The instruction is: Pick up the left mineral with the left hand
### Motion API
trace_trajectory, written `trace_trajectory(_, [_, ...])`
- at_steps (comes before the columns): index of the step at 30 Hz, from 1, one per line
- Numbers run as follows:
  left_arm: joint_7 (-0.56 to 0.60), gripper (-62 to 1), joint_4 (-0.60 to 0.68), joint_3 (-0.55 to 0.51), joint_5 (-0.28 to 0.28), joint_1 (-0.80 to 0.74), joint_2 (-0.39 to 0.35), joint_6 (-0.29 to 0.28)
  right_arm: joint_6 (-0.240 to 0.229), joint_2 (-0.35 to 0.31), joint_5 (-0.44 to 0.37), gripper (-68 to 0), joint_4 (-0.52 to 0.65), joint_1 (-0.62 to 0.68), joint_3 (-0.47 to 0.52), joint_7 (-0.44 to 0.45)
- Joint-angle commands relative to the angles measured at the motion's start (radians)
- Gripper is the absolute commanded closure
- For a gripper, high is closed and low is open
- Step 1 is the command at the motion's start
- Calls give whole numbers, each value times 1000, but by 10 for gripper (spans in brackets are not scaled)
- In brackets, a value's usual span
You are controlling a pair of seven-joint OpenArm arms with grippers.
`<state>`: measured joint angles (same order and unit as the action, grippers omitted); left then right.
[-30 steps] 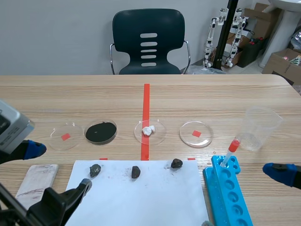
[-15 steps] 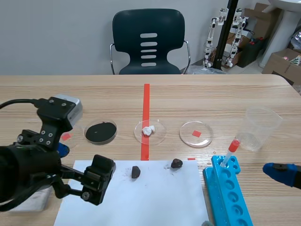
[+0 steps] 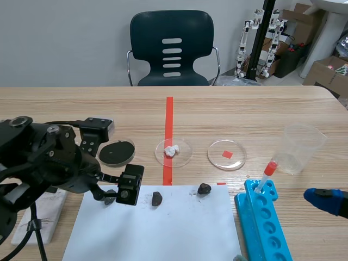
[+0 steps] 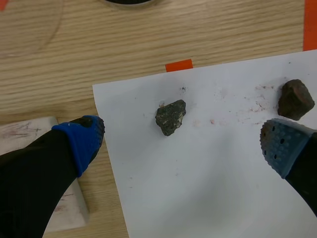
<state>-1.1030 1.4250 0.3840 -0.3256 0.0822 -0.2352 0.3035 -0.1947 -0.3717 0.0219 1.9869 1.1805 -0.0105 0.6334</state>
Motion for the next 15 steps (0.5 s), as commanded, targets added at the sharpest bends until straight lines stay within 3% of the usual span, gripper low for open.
trace_trajectory(1, [-23,-623,-6,-3,1,27,8,1,4,0,-7,-679,14,-1,4,15])
trace_trajectory(15, [-76,-623,-238,-2,16,156,60,25,4,0,-7,-679,14,-1,4,15])
